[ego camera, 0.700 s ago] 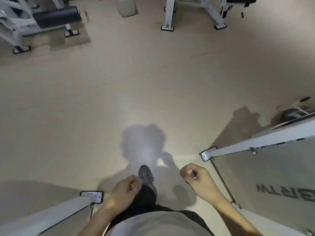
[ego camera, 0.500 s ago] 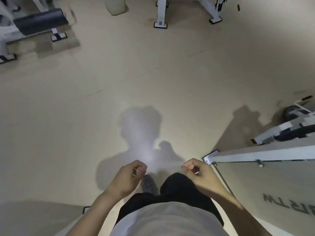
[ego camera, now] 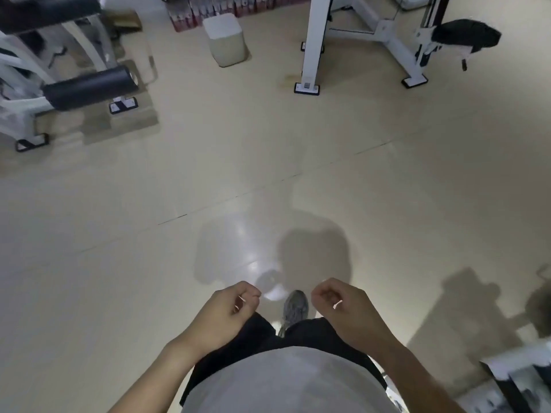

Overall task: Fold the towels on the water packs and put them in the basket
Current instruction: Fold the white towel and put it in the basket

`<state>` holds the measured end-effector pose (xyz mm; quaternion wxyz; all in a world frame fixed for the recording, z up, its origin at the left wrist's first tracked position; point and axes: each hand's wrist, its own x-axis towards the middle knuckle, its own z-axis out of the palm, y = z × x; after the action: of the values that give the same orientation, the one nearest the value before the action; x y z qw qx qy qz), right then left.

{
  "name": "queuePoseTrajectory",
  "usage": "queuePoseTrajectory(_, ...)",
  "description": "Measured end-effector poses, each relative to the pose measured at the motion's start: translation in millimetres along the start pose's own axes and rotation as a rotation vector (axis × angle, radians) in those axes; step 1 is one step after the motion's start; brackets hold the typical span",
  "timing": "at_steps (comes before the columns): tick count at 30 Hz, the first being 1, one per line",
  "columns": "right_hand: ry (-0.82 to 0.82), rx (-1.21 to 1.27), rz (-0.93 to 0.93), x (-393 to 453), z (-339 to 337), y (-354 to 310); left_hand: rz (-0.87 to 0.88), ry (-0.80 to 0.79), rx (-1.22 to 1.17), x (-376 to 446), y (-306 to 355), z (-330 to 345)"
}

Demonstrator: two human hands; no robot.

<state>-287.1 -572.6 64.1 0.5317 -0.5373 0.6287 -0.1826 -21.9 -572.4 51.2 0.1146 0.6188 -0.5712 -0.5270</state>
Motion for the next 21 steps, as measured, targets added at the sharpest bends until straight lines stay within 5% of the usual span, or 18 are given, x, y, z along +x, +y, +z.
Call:
queuePoseTrajectory(6,-0.056,-0.029,-0.026,158,-44,-77,-0.008,0.049,-0.003,111,34,-85)
queuePoseTrajectory(21,0.104,-0.016,-0.057,473,-114,-265,0.096,0.037,0.052,430,133,-366)
